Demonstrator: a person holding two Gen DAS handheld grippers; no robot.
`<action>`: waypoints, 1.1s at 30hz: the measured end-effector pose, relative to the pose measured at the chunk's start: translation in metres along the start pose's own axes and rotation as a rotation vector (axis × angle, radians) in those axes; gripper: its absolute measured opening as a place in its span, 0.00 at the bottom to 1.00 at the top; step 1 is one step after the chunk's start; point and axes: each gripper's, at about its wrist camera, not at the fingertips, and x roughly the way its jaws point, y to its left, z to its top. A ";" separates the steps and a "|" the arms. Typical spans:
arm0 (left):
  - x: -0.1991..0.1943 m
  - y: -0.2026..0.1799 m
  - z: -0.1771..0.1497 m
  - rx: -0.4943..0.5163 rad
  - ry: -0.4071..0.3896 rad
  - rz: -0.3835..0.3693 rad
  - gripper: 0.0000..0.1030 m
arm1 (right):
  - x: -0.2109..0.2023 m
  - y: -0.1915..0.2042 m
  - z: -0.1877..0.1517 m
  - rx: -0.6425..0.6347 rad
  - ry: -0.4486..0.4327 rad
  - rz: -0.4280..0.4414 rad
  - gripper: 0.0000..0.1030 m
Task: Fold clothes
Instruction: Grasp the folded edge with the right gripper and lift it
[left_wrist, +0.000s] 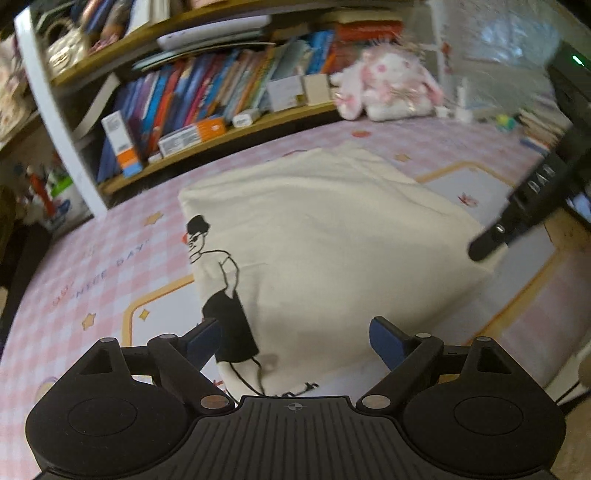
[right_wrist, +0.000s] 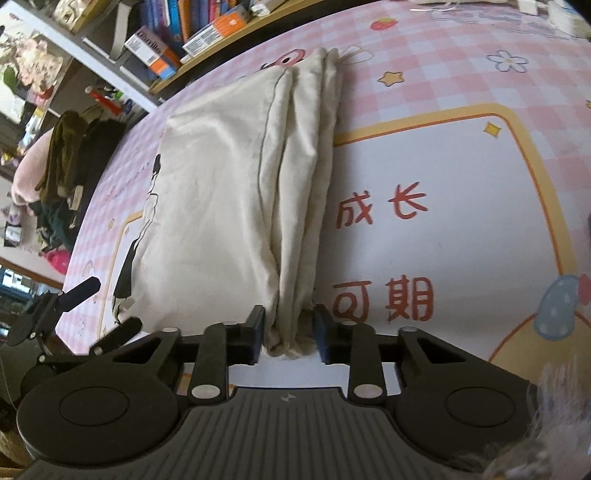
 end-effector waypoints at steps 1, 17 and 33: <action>0.000 -0.002 0.000 0.016 0.000 -0.002 0.87 | 0.002 0.001 0.000 -0.004 0.001 0.002 0.17; 0.016 -0.059 0.002 0.399 -0.027 0.022 0.68 | -0.025 -0.003 0.022 0.268 -0.073 0.363 0.10; 0.015 -0.049 0.018 0.395 -0.027 0.044 0.22 | -0.030 0.067 -0.014 -0.643 -0.136 -0.101 0.65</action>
